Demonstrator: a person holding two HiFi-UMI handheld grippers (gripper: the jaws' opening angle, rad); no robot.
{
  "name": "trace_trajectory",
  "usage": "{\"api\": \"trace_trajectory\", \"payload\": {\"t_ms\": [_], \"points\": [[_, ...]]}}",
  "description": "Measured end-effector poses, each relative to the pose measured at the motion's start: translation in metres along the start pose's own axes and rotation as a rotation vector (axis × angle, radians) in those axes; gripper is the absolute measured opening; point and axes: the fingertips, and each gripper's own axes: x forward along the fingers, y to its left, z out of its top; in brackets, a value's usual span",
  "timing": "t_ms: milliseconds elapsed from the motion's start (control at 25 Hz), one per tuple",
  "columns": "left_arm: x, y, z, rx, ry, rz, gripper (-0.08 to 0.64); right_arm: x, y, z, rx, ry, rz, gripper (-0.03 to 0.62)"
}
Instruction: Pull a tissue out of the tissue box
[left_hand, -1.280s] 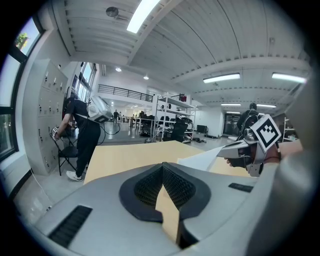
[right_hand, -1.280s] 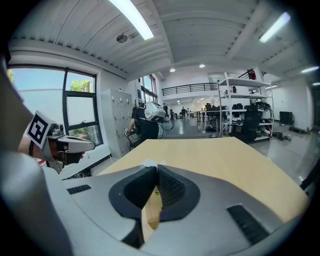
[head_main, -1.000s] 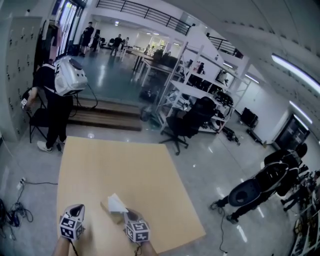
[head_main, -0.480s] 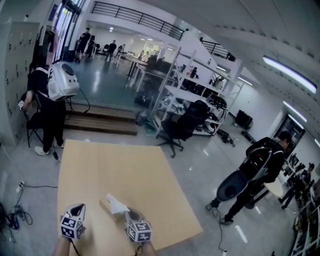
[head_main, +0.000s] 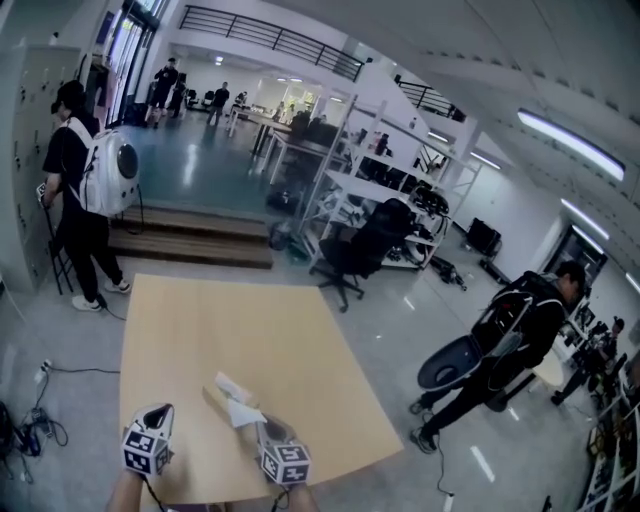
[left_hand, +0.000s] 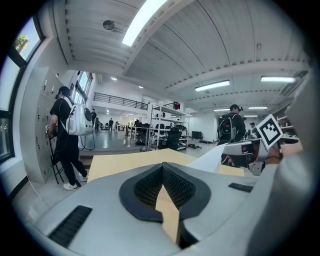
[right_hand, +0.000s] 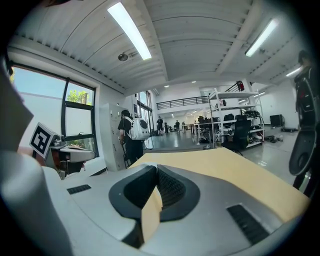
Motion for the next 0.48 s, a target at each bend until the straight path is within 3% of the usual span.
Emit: {"api": "trace_trajectory", "payload": {"t_ms": [480], "points": [[-0.057, -0.026, -0.010, 0.013, -0.017, -0.023, 0.008, -0.060, 0.030, -0.009, -0.010, -0.038, -0.021, 0.006]]}}
